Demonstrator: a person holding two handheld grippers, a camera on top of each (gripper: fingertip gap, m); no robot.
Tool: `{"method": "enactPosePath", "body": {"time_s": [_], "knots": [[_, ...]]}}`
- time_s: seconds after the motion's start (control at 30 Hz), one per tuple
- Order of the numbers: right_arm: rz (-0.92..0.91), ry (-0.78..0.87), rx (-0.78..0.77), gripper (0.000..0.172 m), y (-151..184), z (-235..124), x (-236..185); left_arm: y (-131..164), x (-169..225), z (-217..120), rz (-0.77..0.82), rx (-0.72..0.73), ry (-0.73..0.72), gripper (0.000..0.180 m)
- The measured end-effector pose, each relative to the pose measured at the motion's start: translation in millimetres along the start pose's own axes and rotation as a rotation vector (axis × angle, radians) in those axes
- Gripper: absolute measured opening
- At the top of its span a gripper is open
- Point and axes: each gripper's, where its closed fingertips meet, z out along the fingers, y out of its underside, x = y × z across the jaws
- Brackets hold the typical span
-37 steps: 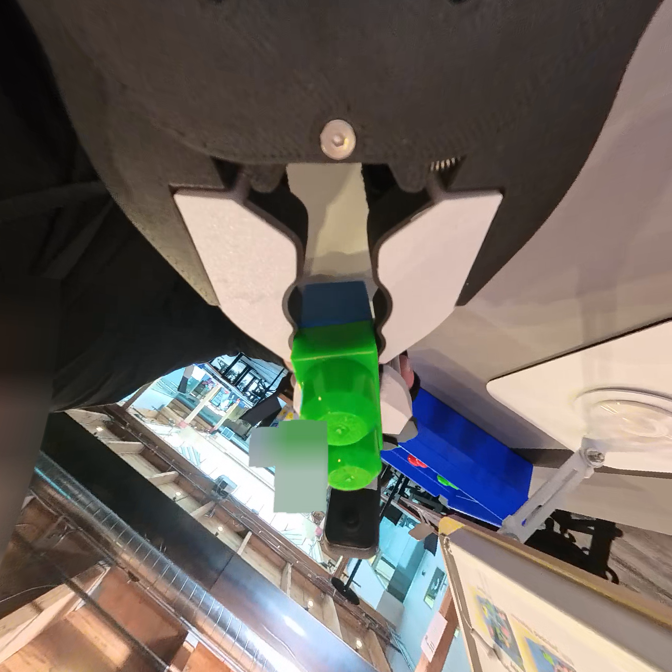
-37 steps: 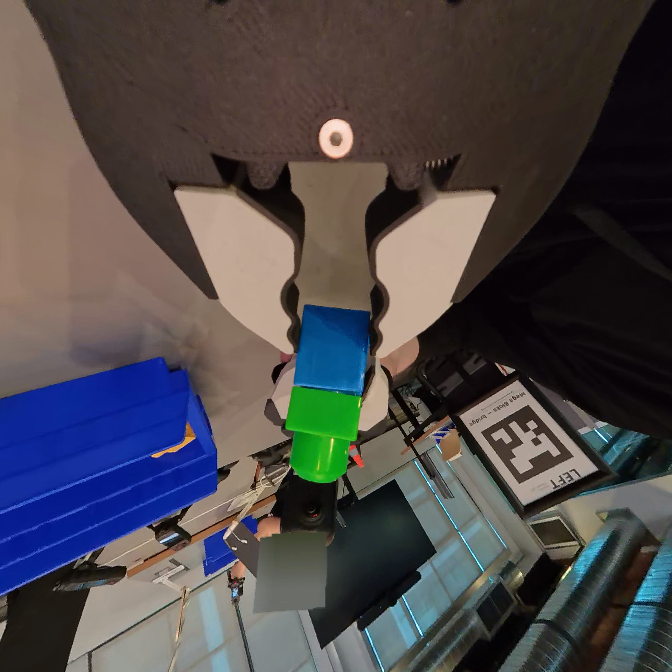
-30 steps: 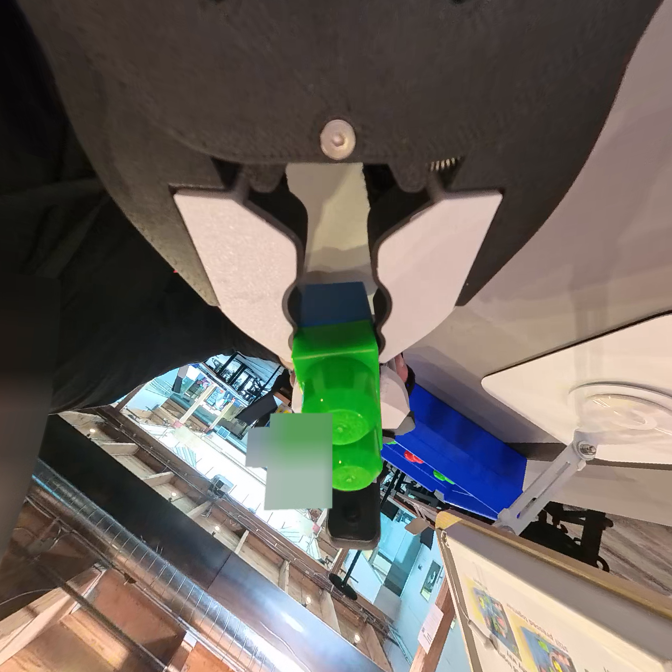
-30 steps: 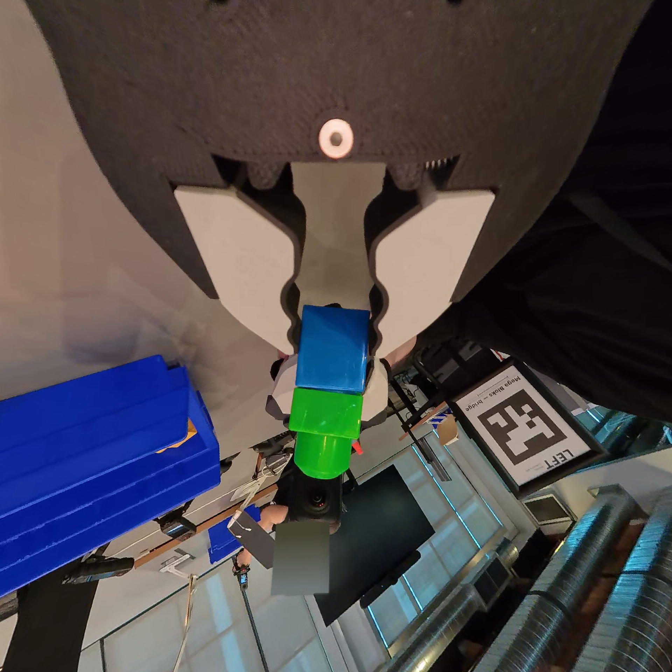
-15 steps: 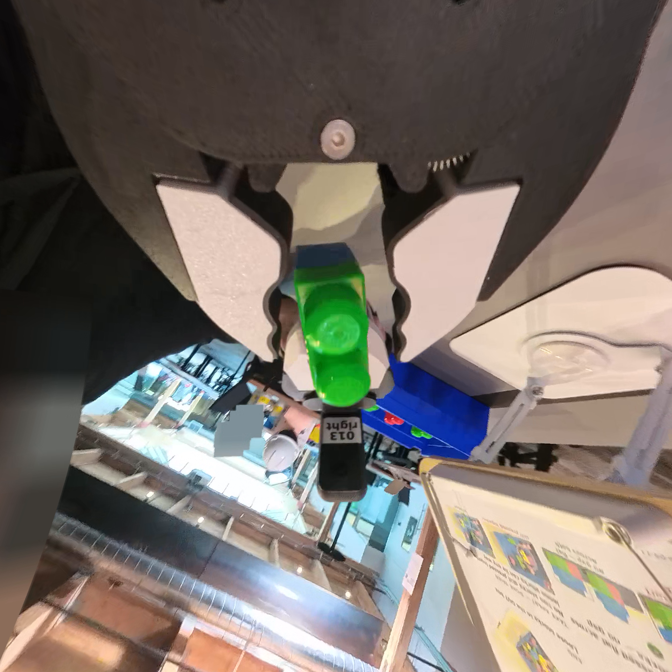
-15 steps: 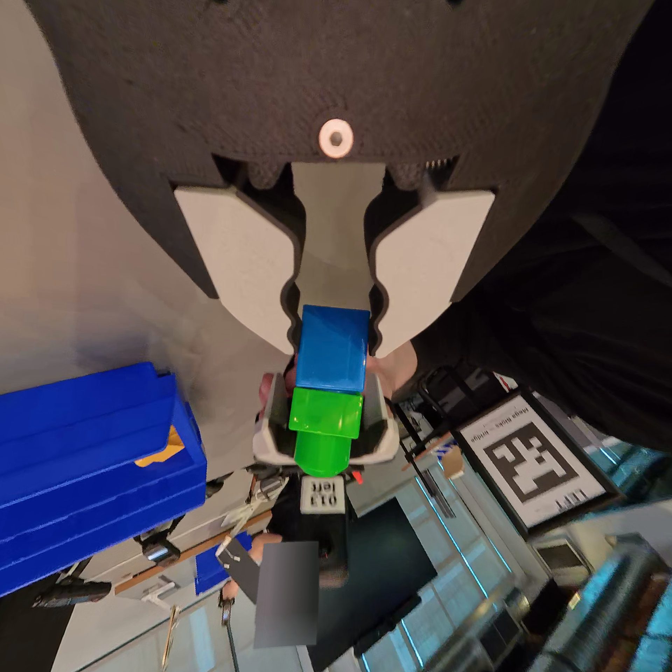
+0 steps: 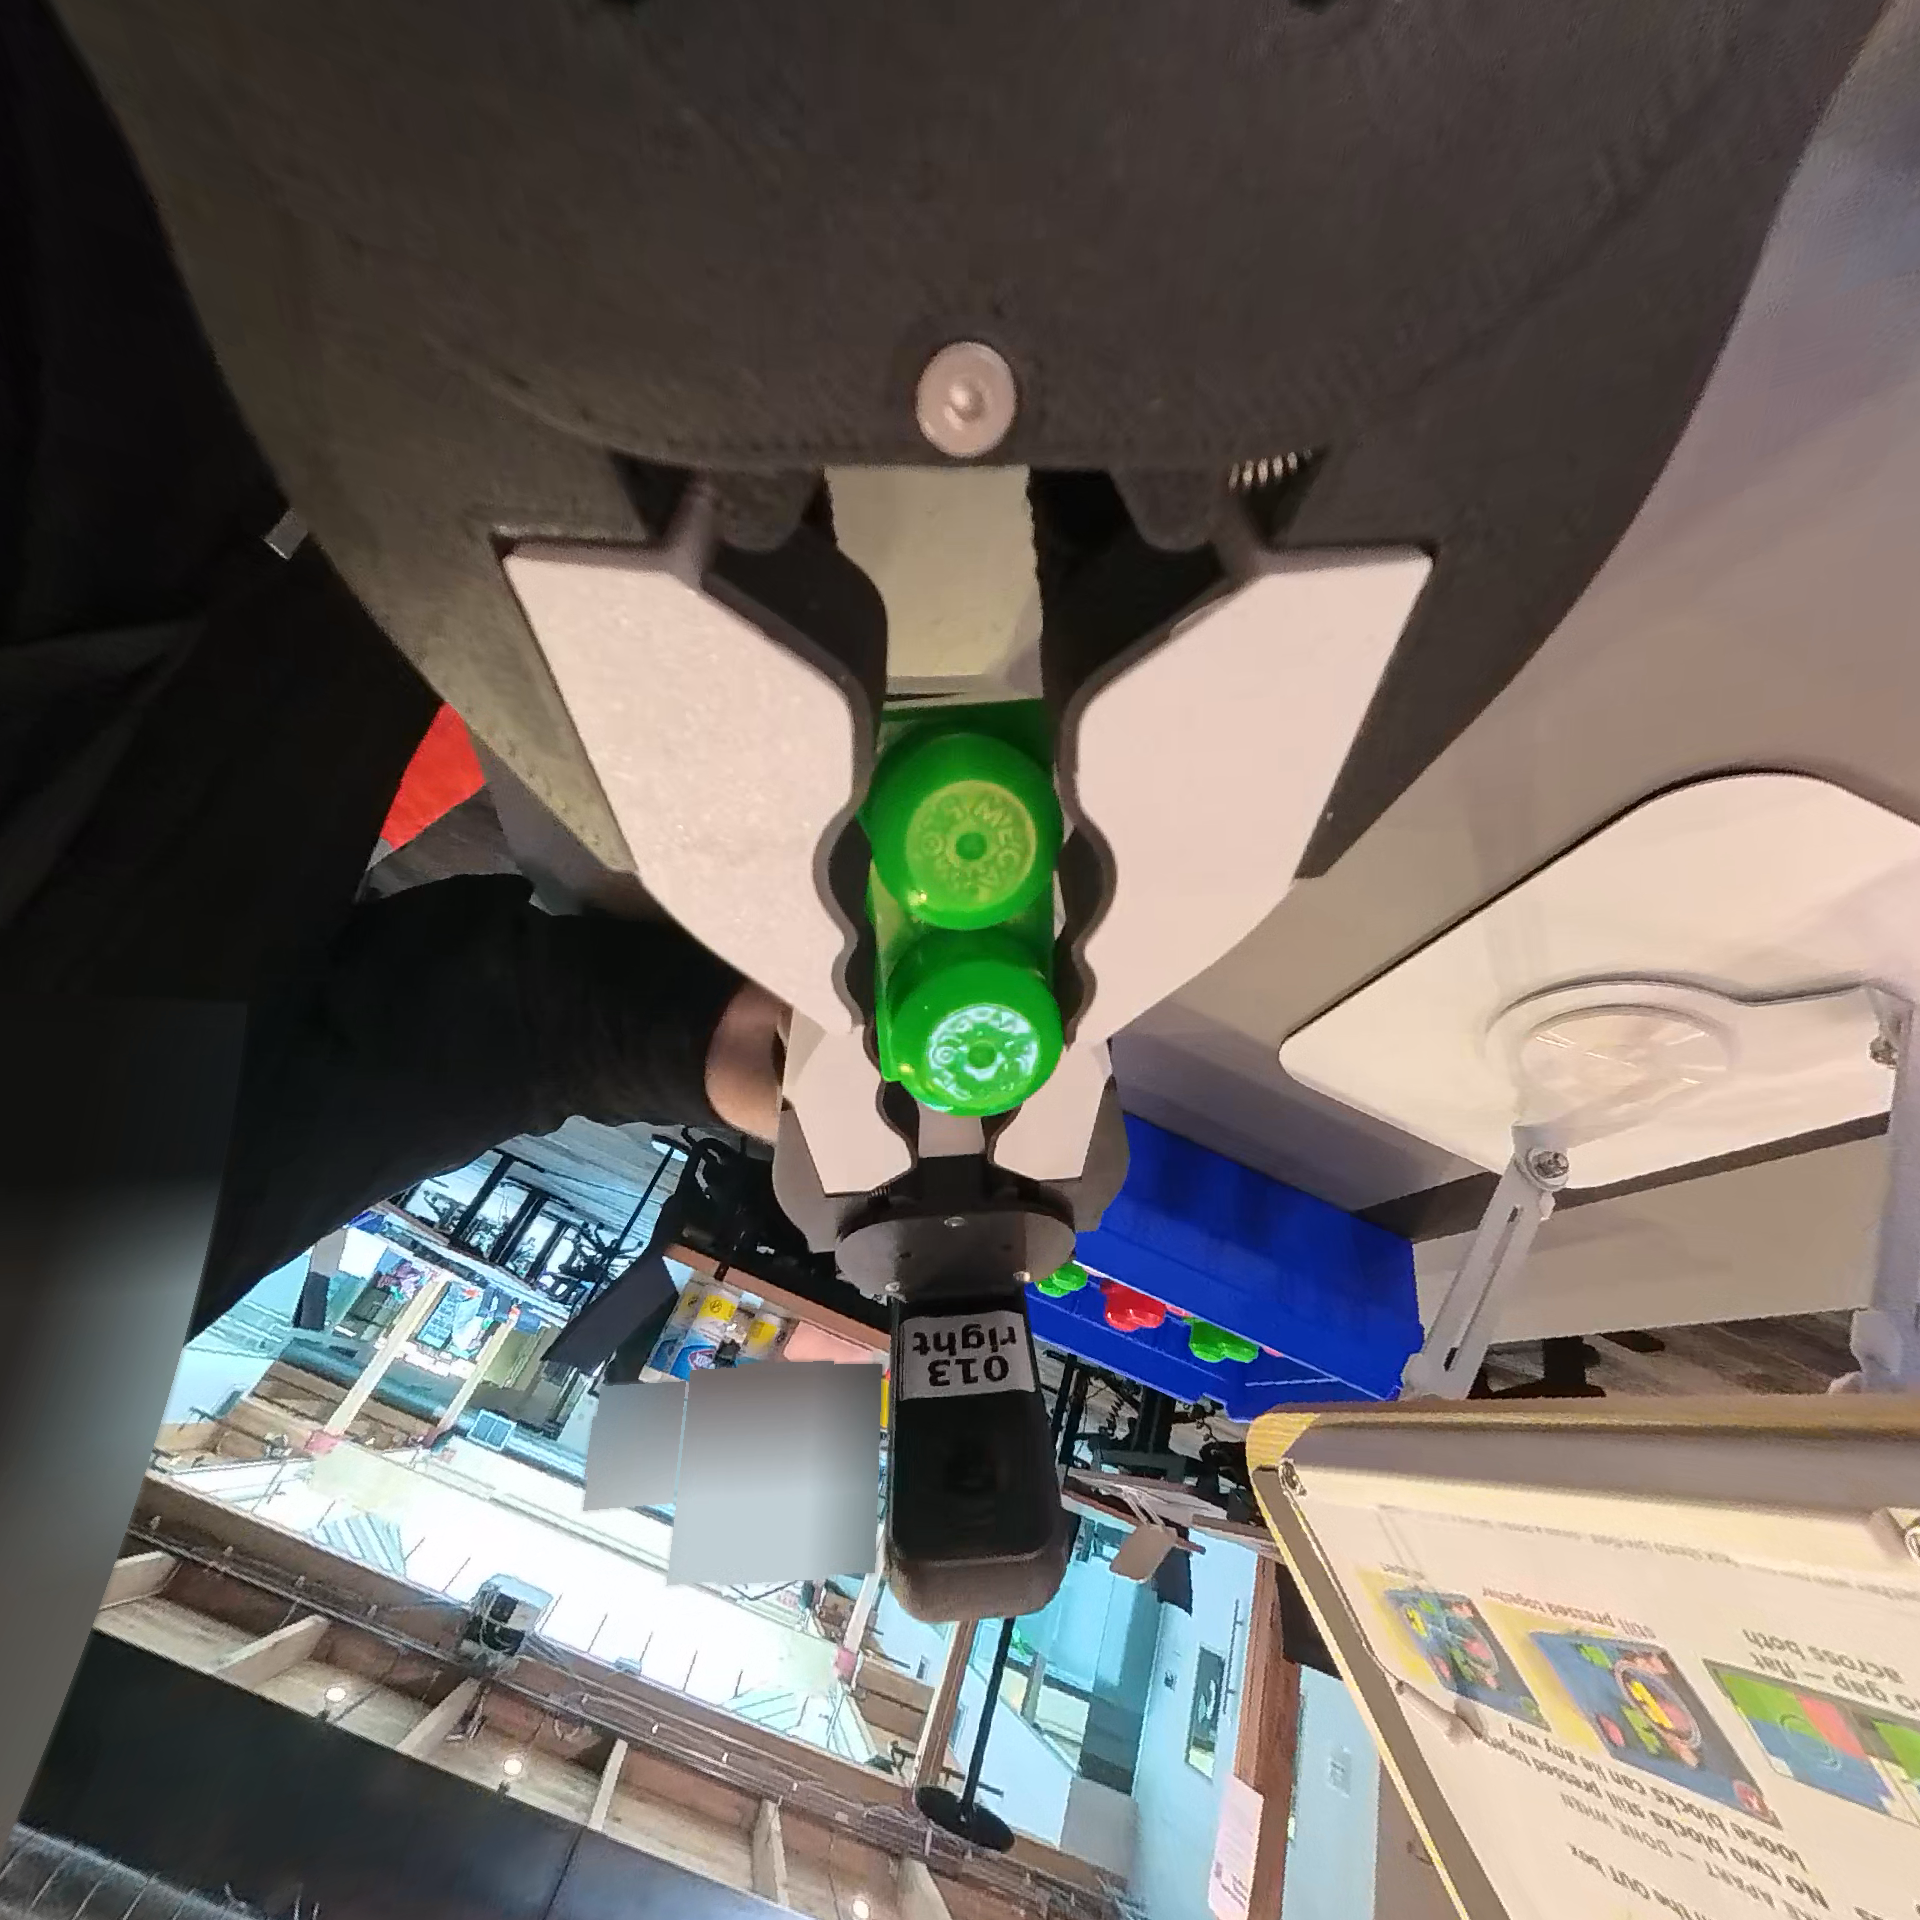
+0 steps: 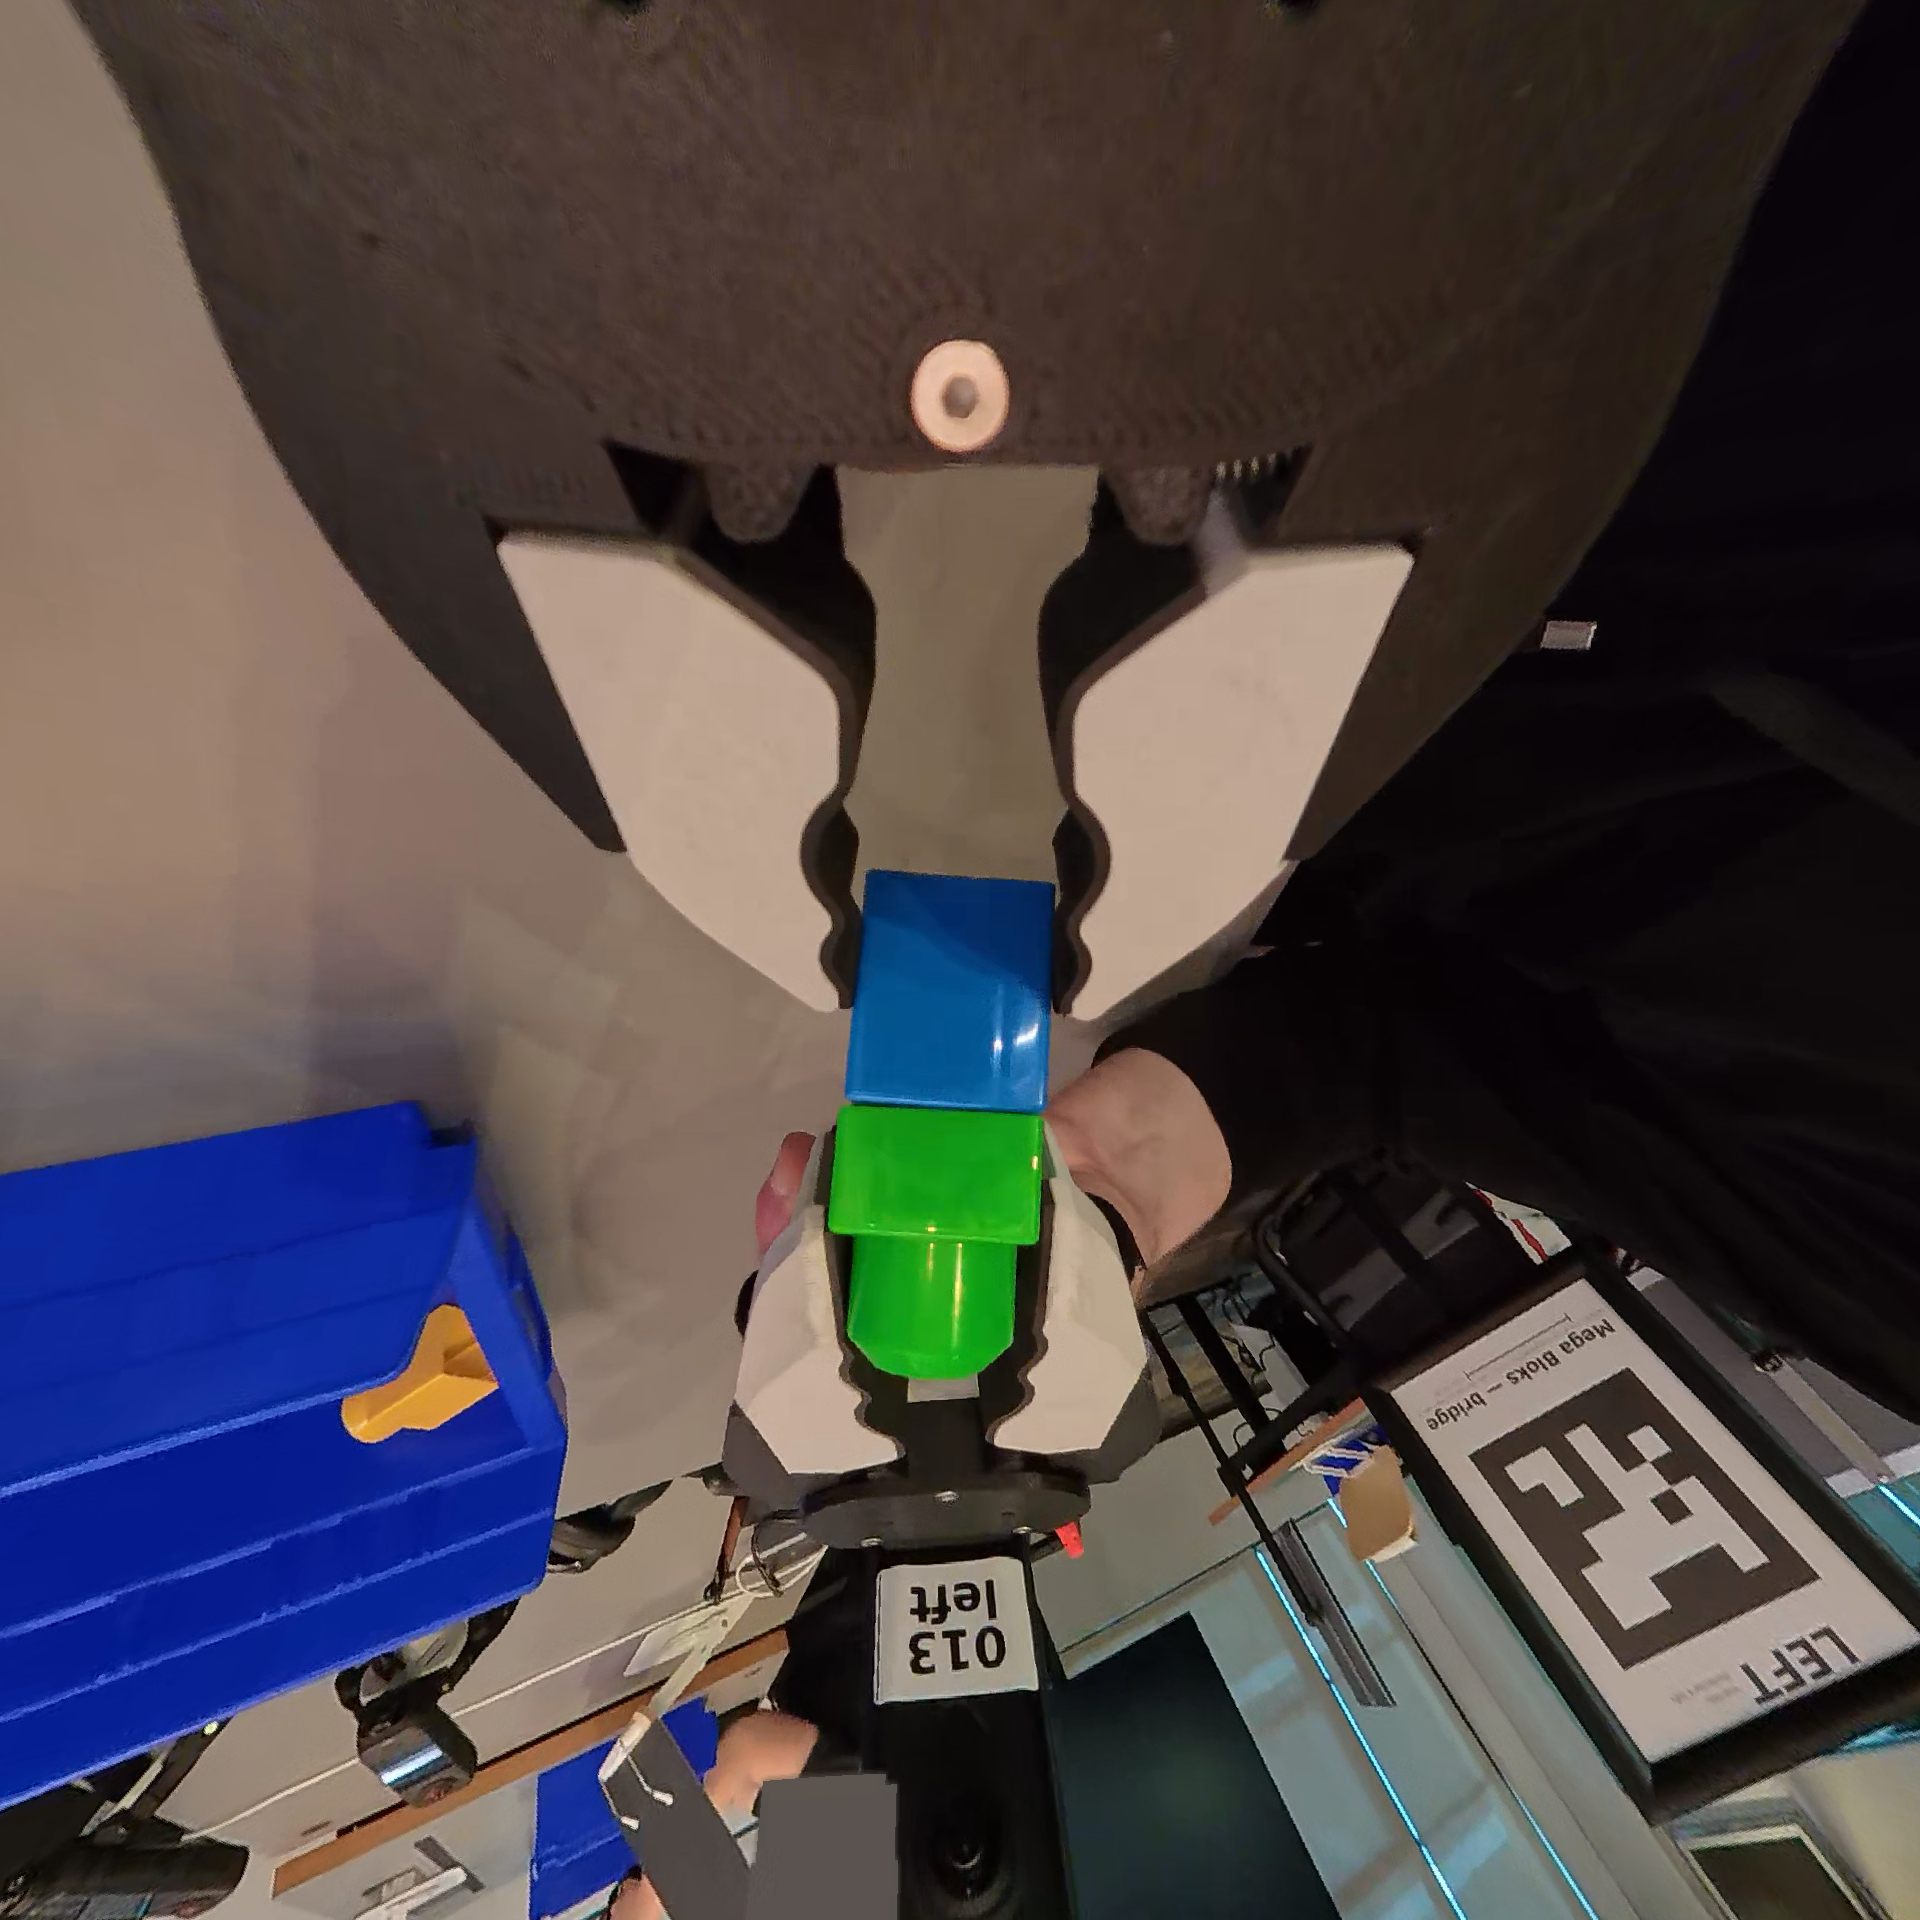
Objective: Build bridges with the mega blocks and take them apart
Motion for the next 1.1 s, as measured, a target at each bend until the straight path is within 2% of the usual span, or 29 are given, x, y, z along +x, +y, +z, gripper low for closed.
{"method": "enactPosePath", "body": {"time_s": [0.37,0.53,0.63,0.83,0.97,1.1], "knots": [[0.008,0.007,-0.038,0.035,3.7,2.1,-0.2,2.5,0.9,1.0,0.005,-0.005,-0.002,0.033],[0.044,-0.021,-0.008,0.036,3.3,3.3,1.4,3.5,-3.5,-1.0,-0.068,-0.045,-0.011,0.033],[0.106,-0.091,-0.004,0.036,8.0,2.7,1.0,9.1,-5.4,1.0,-0.117,-0.115,-0.014,0.034],[0.056,-0.062,0.074,0.046,-10.5,-8.4,2.7,8.7,-5.0,9.8,-0.109,-0.276,-0.029,0.033],[0.031,-0.047,0.073,0.037,-12.1,-8.4,1.0,12.3,1.5,22.4,-0.100,-0.373,-0.003,0.033],[0.011,-0.022,0.099,0.036,-18.3,-14.2,2.7,3.0,-0.2,27.2,-0.069,-0.340,-0.008,0.032]]}}
